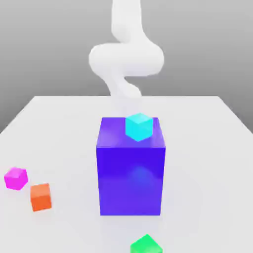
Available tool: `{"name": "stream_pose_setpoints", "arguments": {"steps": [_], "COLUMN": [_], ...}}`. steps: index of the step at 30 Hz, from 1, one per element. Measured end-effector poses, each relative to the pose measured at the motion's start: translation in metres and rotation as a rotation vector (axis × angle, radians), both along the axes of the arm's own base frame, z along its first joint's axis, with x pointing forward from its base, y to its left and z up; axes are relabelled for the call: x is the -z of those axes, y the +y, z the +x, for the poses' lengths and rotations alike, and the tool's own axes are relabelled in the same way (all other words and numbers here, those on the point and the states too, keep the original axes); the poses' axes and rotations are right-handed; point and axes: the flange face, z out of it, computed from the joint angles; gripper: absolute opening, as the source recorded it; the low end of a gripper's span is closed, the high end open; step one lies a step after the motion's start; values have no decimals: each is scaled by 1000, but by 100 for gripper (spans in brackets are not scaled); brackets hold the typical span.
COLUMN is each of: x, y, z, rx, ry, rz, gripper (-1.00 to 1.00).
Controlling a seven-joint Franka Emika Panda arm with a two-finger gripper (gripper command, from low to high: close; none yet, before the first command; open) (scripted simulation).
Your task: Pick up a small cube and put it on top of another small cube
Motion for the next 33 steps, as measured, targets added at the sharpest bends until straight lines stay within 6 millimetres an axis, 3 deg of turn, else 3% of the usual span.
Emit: {"name": "stream_pose_setpoints", "arguments": {"steps": [5,10,16,20,24,29,30,33], "x": [95,195,316,393,465,525,535,535], "y": [-82,-166,-252,-302,-314,-315,-315,-315], "z": [40,41,-4,-66,-118,-128,-129,-128], "rx": [311,622,1003,1288,1511,1555,1556,1556], "ry": [132,242,358,419,483,496,497,496], "rz": [119,243,400,518,621,639,639,638], "gripper": [0,0,0,0,0,0,-100,-100]}}
